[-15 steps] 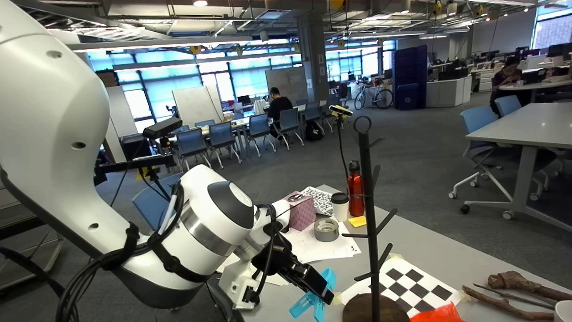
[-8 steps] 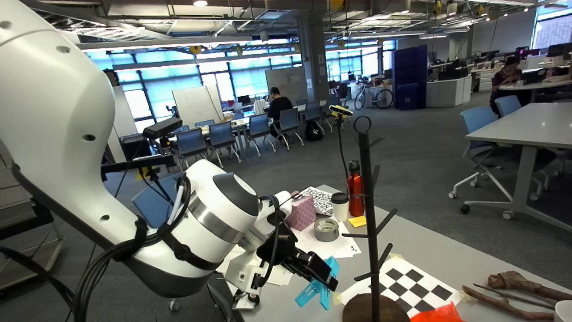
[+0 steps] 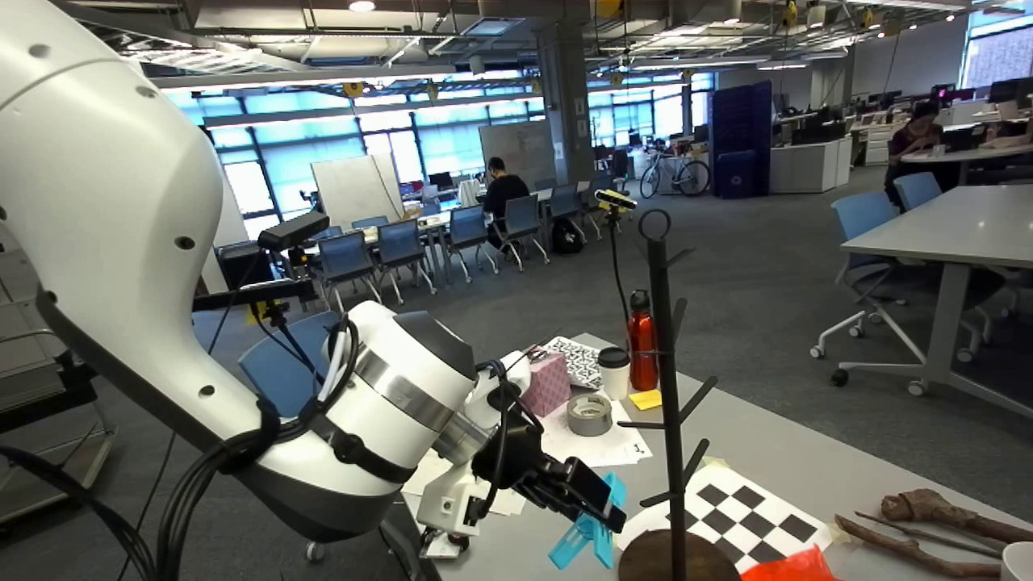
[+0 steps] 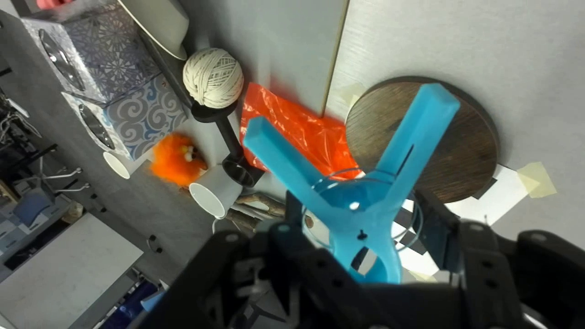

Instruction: Pick up the peg and hang it on the black stand

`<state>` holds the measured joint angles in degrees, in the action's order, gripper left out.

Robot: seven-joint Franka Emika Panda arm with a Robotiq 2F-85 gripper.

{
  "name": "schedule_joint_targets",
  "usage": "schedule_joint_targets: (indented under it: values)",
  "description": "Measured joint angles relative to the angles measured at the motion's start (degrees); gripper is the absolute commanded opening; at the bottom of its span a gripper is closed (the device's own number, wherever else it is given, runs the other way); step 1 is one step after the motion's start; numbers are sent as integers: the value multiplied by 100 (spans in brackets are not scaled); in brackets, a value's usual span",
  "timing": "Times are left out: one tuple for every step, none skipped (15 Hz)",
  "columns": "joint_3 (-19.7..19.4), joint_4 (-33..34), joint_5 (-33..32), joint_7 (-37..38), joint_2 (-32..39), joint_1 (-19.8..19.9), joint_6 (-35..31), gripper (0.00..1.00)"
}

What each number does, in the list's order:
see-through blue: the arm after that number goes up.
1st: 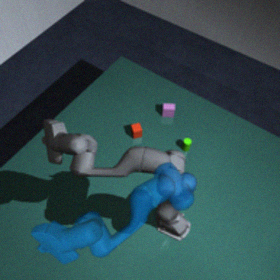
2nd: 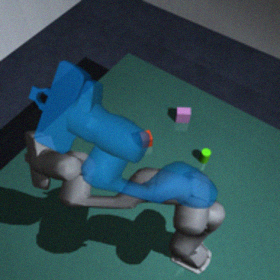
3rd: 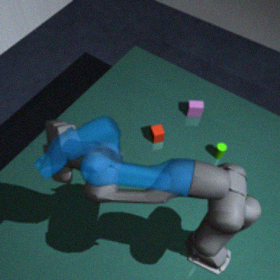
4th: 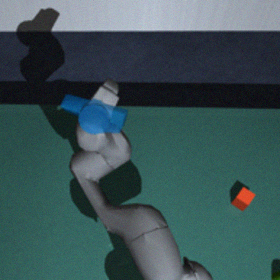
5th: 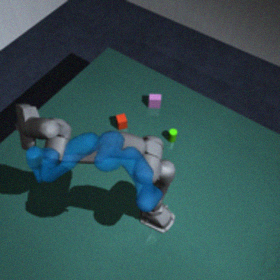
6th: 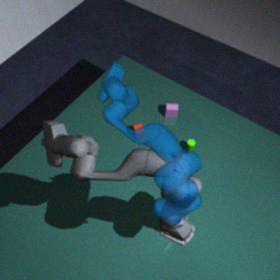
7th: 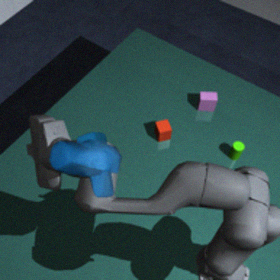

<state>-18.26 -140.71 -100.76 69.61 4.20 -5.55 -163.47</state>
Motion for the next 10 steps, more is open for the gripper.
schedule_joint_targets:
  values:
    - [0, 6, -62, 69, 12, 0, 63, 37]
    - [0, 12, -116, 143, 26, 0, 121, 37]
    - [-1, 17, -159, 210, 42, 0, 168, 37]
    - [-1, 23, -200, 281, 60, 0, 207, 37]
    - [-1, 31, -238, 346, 84, 0, 243, 37]
    - [-1, 45, -273, 410, 114, 0, 268, 37]
    - [-1, 66, -304, 476, 149, 0, 277, 37]
    - [-1, 92, -322, 527, 190, 0, 278, 62]
    - [0, 116, -323, 573, 233, 0, 279, 62]
    - [0, 143, -323, 604, 278, 0, 280, 62]
